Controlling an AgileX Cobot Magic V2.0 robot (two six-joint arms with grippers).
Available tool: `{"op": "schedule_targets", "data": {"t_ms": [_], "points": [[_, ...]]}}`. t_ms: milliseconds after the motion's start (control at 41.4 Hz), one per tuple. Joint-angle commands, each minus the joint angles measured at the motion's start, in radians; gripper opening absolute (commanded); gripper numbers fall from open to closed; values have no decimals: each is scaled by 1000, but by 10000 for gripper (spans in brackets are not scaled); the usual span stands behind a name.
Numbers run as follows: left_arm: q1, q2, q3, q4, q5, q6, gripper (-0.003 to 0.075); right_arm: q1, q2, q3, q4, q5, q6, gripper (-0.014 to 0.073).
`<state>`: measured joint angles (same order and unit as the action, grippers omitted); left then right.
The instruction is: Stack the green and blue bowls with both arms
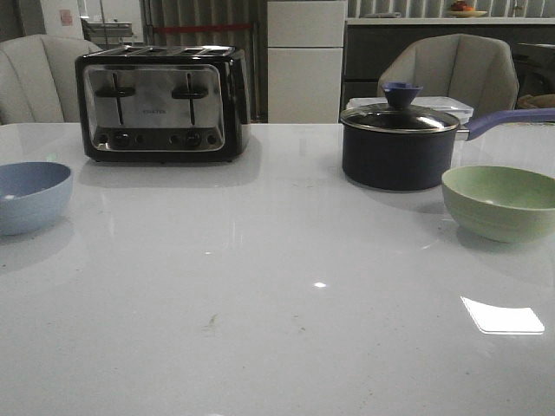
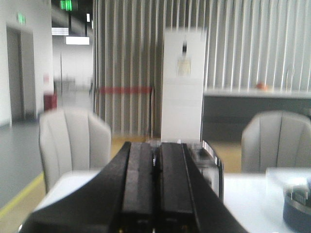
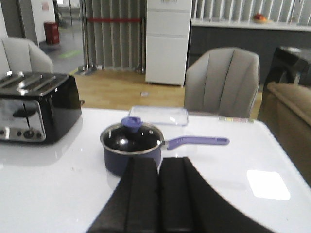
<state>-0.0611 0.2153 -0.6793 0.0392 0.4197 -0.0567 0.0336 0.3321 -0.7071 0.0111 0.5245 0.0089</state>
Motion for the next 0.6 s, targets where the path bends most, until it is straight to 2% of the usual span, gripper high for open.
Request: {"op": "schedule_targets", "data": {"t_ms": [0, 217, 579], "points": [[1, 92, -44, 1, 40, -5, 93, -7, 88, -37, -11, -3, -9, 55], [1, 248, -37, 1, 184, -5, 93, -7, 236, -35, -11, 138, -9, 55], [1, 413, -38, 1, 242, -5, 93, -7, 447, -35, -11, 213, -9, 55]]}}
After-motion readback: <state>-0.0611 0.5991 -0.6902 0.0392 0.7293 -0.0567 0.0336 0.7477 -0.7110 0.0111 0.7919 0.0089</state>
